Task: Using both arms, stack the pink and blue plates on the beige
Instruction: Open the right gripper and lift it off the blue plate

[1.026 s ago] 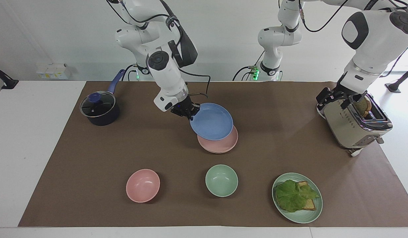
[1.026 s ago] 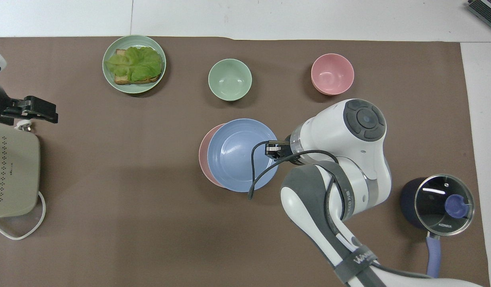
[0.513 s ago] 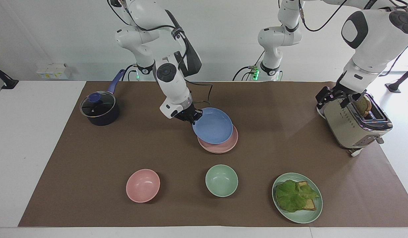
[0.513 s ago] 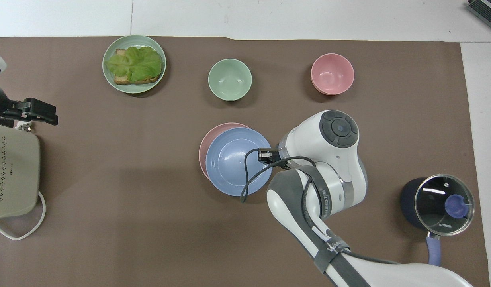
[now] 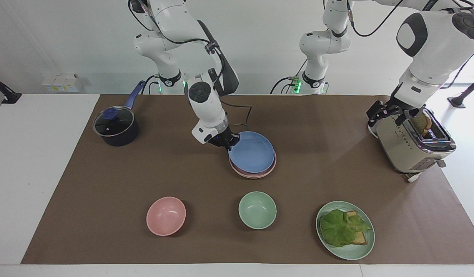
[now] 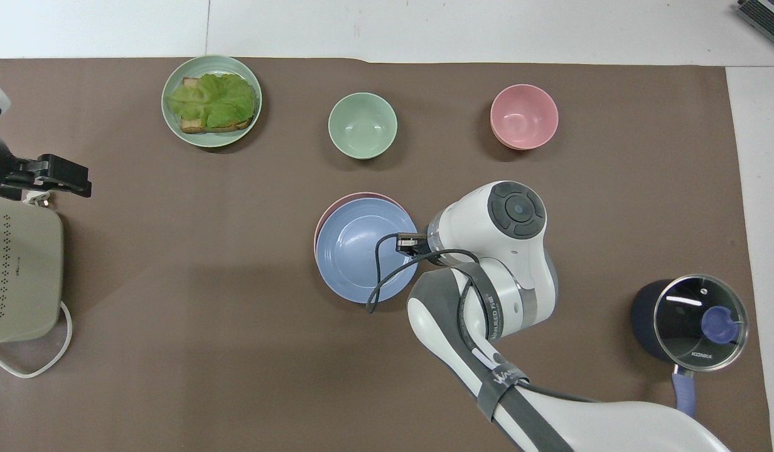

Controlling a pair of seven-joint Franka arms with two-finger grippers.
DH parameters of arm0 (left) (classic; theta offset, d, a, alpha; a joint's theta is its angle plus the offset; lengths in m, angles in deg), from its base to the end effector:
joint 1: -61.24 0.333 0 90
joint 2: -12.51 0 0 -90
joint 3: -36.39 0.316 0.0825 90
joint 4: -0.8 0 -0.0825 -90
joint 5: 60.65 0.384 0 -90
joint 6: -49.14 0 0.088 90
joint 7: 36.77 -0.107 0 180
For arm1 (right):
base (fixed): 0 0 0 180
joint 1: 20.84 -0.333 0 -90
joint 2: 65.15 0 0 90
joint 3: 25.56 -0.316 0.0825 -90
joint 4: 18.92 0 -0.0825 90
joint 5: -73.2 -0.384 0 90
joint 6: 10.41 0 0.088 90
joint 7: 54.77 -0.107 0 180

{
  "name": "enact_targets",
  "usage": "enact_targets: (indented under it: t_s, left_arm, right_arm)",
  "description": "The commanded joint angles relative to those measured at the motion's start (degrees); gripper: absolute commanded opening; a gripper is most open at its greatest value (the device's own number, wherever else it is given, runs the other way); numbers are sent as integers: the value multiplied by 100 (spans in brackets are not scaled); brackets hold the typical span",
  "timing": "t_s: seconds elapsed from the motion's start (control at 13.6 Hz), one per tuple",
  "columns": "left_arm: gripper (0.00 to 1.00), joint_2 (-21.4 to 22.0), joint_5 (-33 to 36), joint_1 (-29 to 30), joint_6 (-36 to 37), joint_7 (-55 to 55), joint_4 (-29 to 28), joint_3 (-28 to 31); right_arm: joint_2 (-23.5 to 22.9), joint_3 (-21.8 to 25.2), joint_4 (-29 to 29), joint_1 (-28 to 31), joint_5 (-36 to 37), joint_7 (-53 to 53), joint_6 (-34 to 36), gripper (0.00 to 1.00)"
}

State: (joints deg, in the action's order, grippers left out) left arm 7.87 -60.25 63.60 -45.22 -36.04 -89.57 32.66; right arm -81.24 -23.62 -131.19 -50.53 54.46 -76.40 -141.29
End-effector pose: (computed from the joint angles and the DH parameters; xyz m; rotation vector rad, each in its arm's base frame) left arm 0.5842 -0.0118 0.5820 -3.1396 0.0181 0.0175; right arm 0.5382 0.2926 0.3381 -2.8979 0.1468 0.0886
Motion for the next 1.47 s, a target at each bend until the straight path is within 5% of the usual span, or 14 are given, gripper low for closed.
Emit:
enact_targets:
  t_s: [0.0,0.07,0.22,0.29,0.37,0.66,1.03,1.39]
  left_arm:
    - [100,139,74,-7,32,-46,-138,3]
    - [100,139,74,-7,32,-46,-138,3]
    - [100,139,74,-7,32,-46,-138,3]
    - [100,139,74,-7,32,-46,-138,3]
    - [100,139,74,-7,32,-46,-138,3]
    - [100,139,74,-7,32,-46,-138,3]
    - [100,148,74,-7,40,-46,-138,3]
    - [100,139,74,-7,32,-46,-138,3]
  right_arm:
    - [-25,-63,-23,60,-208,264,-123,0]
    - [-34,-63,-23,60,-217,334,-123,7]
    - [-60,-63,12,112,-217,519,-114,53]
    - [-95,-54,55,156,-209,607,-122,86]
    - [-104,-45,117,174,-182,712,-123,100]
    - [10,16,319,261,54,722,-96,100]
    - [466,16,443,770,1645,695,61,100]
    - [792,51,1039,1342,1813,687,1368,100]
